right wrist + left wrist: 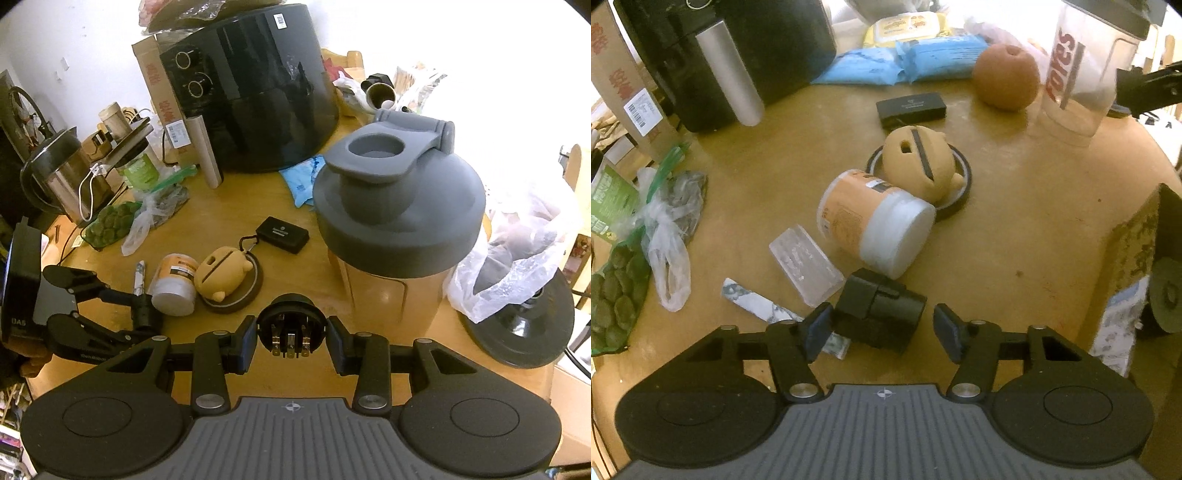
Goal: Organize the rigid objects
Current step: 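Close the left gripper around the black cylindrical cap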
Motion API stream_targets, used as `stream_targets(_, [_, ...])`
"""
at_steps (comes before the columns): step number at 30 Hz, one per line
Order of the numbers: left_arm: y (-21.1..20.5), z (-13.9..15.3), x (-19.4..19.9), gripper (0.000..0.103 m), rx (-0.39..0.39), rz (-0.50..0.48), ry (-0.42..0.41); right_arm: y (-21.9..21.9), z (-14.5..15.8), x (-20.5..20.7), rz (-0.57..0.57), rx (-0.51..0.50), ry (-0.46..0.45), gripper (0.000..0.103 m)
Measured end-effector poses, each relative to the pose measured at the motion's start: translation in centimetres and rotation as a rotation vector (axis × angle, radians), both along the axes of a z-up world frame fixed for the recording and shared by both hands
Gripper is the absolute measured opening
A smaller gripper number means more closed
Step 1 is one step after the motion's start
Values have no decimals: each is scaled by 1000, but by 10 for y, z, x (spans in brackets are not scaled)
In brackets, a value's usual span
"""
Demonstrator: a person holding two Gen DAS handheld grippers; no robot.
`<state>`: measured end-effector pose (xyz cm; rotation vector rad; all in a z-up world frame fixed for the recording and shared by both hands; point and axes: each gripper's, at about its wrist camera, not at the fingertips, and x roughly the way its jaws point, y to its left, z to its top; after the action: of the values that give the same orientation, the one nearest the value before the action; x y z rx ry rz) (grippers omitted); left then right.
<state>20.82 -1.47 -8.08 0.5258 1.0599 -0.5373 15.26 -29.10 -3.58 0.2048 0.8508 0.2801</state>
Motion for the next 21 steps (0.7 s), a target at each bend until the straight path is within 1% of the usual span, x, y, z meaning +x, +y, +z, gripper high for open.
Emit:
stream_targets(2, [0,1,-3,47,7,-8,2,0,0,-1,3,3,-1,43])
stream_targets(3, [0,1,-4,45,9,-10,7,0,0,-2,4,4,-1,43])
stream_targets(6, [-1,1,-7,45,12,3,11,0,0,-4,8,5,0,43])
stream_targets(9, [-1,2,-11,45,-9,20,26,-1,1,-5,13,6,-2,43])
stream_targets(15, [-7,8,-22,44,-22,36,17,-2,3,-10,25,10,-2,43])
stream_targets(19, [-10,13,-27,44,-23,73,5,-2,3,-14,38,11,-2,43])
stream_targets(21, [-9,16,-29,44,-41,104,15,0,3,-17,45,12,-2,43])
